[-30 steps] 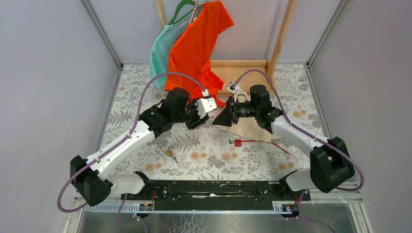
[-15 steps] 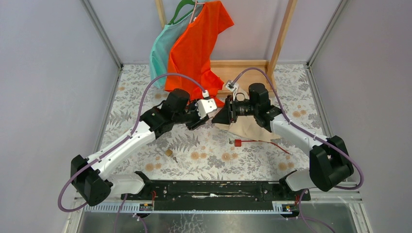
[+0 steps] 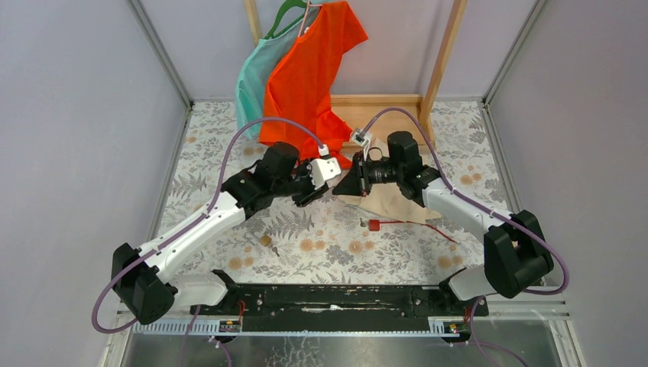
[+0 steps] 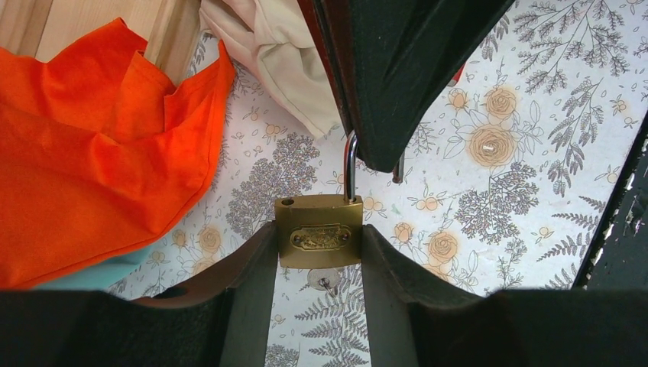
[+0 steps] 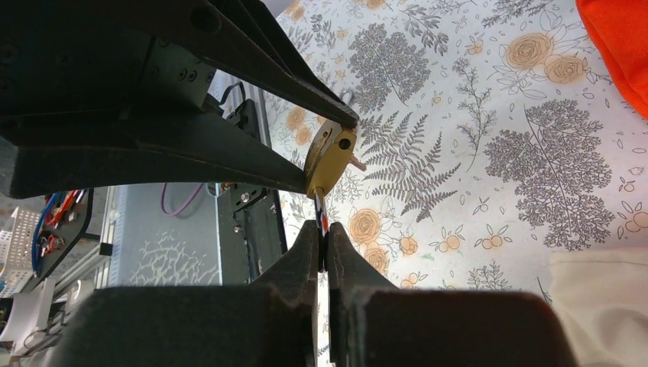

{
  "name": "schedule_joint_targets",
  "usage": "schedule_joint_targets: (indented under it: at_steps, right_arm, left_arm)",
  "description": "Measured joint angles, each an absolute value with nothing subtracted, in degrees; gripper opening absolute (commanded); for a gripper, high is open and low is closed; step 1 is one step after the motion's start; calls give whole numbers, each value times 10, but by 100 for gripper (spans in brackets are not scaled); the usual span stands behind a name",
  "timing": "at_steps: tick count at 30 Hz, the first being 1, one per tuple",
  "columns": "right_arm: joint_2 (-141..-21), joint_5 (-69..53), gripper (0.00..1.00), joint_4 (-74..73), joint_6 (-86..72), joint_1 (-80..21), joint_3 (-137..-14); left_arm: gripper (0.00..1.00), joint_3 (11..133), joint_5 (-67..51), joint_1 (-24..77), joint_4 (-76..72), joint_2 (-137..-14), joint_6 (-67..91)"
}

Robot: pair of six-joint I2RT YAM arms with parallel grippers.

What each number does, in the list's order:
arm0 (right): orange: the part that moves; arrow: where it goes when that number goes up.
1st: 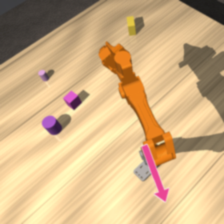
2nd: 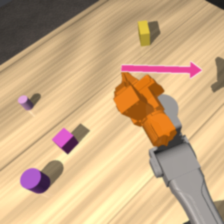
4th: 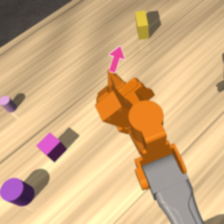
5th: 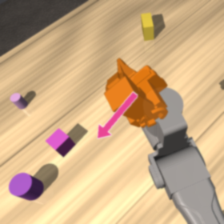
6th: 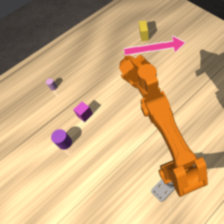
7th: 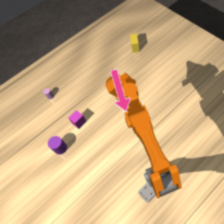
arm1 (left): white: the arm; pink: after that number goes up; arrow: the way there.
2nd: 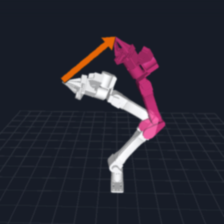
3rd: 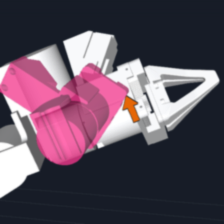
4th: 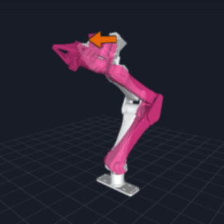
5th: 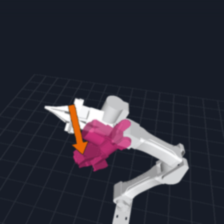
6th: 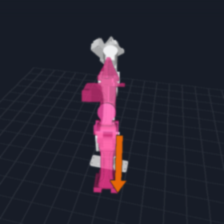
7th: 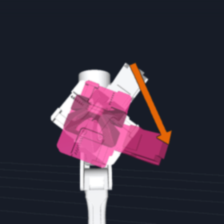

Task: Lock with the key
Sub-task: Lock the lock.

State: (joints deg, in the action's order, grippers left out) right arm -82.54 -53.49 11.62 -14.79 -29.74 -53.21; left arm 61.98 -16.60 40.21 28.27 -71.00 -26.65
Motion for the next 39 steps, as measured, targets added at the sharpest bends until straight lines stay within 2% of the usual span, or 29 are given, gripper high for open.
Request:
schedule_joint_targets:
  at_steps: [2, 6, 9, 11, 14, 19, 25, 39]
  right_arm:
    - [-825, -534, 0, 109, -136, -298, -533]
    - [-815, -533, 0, 95, -122, -299, -534]
    - [-801, -532, 0, 86, -118, -298, -534]
    - [-792, -532, 0, 90, -120, -294, -534]
    - [-780, -542, 0, 123, -146, -277, -526]
    - [-759, -562, 0, 205, -208, -240, -488]
    - [-750, -580, 0, 260, -247, -231, -463]
    - [-711, -627, 0, 370, -291, -213, -415]
  left_arm:
    - [20, 618, -169, 402, 282, -710, -267]
    - [52, 616, -180, 402, 278, -710, -270]
    - [71, 617, -189, 402, 274, -710, -290]
    - [88, 620, -192, 403, 274, -710, -312]
    - [100, 633, -193, 404, 278, -710, -338]
    - [100, 648, -215, 405, 276, -709, -355]
    - [95, 648, -251, 405, 264, -710, -355]
    - [64, 648, -323, 405, 224, -742, -300]
